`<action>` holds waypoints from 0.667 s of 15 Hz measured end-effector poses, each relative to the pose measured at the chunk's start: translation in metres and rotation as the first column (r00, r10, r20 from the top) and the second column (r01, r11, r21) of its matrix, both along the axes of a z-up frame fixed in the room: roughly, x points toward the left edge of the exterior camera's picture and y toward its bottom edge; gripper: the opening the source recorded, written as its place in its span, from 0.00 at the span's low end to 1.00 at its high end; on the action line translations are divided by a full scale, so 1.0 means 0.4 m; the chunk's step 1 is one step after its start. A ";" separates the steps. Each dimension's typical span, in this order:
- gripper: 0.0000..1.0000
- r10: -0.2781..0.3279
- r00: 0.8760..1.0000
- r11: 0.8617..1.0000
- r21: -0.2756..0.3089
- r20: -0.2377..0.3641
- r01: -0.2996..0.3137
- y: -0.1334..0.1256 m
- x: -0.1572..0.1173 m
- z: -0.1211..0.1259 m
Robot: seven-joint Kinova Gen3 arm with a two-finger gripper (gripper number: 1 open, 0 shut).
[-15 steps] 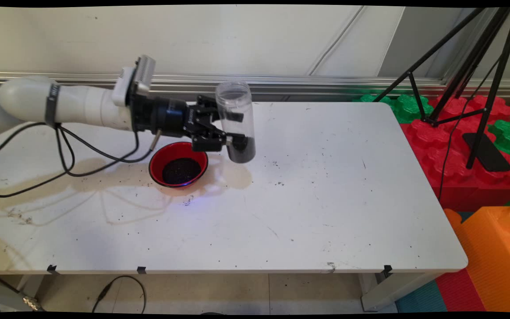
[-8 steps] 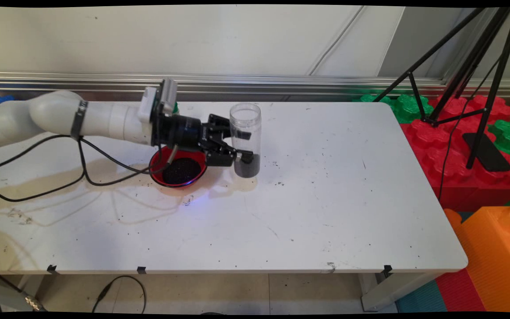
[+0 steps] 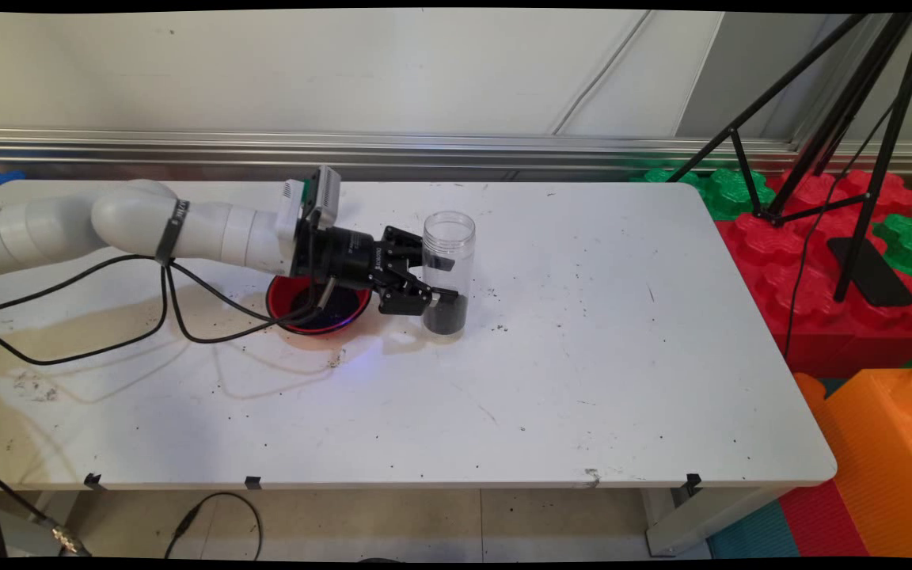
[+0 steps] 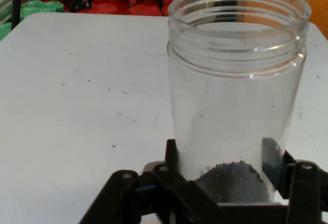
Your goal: Place the picked object on the table
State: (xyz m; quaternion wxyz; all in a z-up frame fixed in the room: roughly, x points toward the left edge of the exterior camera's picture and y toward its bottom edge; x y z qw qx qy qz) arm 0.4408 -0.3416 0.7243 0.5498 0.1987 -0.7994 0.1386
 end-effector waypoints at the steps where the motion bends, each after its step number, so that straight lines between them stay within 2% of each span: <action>1: 0.00 0.001 1.000 1.000 0.003 0.004 -0.001 -0.003 -0.001 -0.008; 9: 0.00 0.003 1.000 1.000 0.016 0.025 -0.004 -0.014 -0.005 -0.046; 10: 1.00 0.003 1.000 1.000 0.016 0.026 -0.003 -0.015 -0.005 -0.048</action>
